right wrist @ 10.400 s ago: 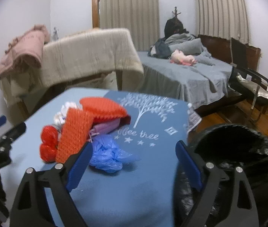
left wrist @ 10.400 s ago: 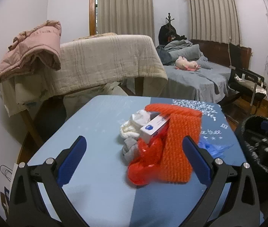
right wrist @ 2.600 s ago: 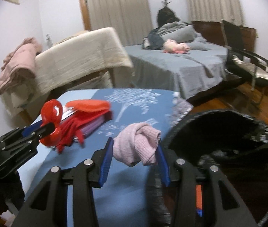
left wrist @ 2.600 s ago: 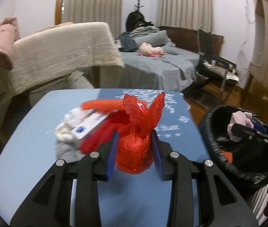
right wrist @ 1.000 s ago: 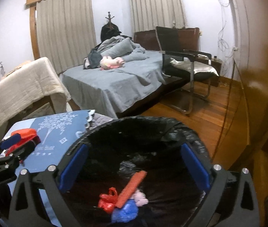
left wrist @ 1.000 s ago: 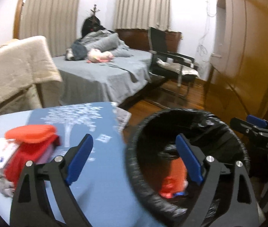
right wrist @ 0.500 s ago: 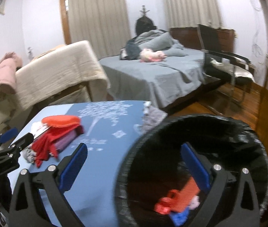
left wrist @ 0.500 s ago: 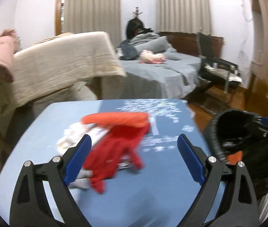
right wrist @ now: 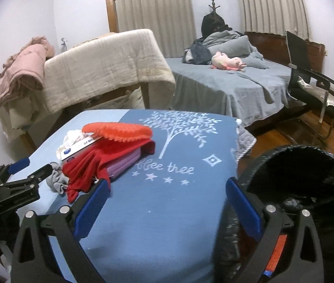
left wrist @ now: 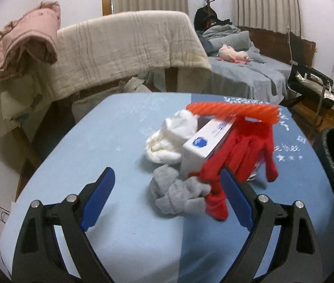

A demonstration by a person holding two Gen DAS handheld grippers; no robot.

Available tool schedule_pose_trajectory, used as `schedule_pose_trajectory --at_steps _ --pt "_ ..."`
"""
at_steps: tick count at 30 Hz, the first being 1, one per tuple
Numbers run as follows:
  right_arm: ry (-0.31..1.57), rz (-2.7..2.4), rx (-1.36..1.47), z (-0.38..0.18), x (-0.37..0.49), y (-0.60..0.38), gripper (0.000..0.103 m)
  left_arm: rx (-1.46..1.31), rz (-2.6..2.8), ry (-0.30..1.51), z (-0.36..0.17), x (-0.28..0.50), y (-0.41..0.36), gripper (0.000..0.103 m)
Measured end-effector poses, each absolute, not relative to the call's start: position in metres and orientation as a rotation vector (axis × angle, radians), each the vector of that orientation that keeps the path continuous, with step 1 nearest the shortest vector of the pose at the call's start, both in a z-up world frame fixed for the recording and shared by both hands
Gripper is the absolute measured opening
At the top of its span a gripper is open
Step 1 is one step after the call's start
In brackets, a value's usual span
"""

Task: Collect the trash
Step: 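Grasp the grey sock with the left tool while the right tool grasps the orange mesh cap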

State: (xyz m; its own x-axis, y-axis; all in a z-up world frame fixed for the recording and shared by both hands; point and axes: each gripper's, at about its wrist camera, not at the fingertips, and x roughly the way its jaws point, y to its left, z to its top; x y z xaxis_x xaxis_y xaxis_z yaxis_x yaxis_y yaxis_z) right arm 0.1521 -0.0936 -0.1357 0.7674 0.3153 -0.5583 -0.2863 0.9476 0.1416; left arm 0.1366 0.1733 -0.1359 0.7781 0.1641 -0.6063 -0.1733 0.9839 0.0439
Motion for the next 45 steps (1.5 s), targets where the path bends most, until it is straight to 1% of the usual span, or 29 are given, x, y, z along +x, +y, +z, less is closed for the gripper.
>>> schedule_pose_trajectory --at_steps 9,12,14,19,23,33,40,45 --pt "0.639 0.342 0.027 -0.145 0.158 -0.079 0.097 -0.056 0.149 0.72 -0.156 0.149 0.184 0.074" --pt "0.645 0.346 0.022 -0.147 0.159 -0.076 0.097 -0.067 0.121 0.756 -0.162 0.154 0.185 0.065" --pt "0.646 0.349 0.02 -0.147 0.16 -0.074 0.097 -0.08 0.095 0.781 -0.166 0.158 0.186 0.051" --pt "0.646 0.354 0.011 -0.148 0.161 -0.069 0.097 -0.094 0.086 0.776 -0.166 0.159 0.188 0.036" --pt "0.644 0.359 0.012 -0.147 0.162 -0.067 0.097 -0.097 0.101 0.743 -0.161 0.153 0.188 0.033" --pt "0.596 0.391 0.016 -0.131 0.172 -0.053 0.097 -0.114 0.136 0.648 -0.127 0.137 0.197 0.032" --pt "0.546 0.424 0.013 -0.114 0.19 -0.034 0.097 -0.108 0.145 0.588 -0.1 0.153 0.202 0.032" --pt "0.545 0.442 0.013 -0.112 0.217 -0.019 0.097 -0.102 0.152 0.568 -0.093 0.169 0.204 0.032"
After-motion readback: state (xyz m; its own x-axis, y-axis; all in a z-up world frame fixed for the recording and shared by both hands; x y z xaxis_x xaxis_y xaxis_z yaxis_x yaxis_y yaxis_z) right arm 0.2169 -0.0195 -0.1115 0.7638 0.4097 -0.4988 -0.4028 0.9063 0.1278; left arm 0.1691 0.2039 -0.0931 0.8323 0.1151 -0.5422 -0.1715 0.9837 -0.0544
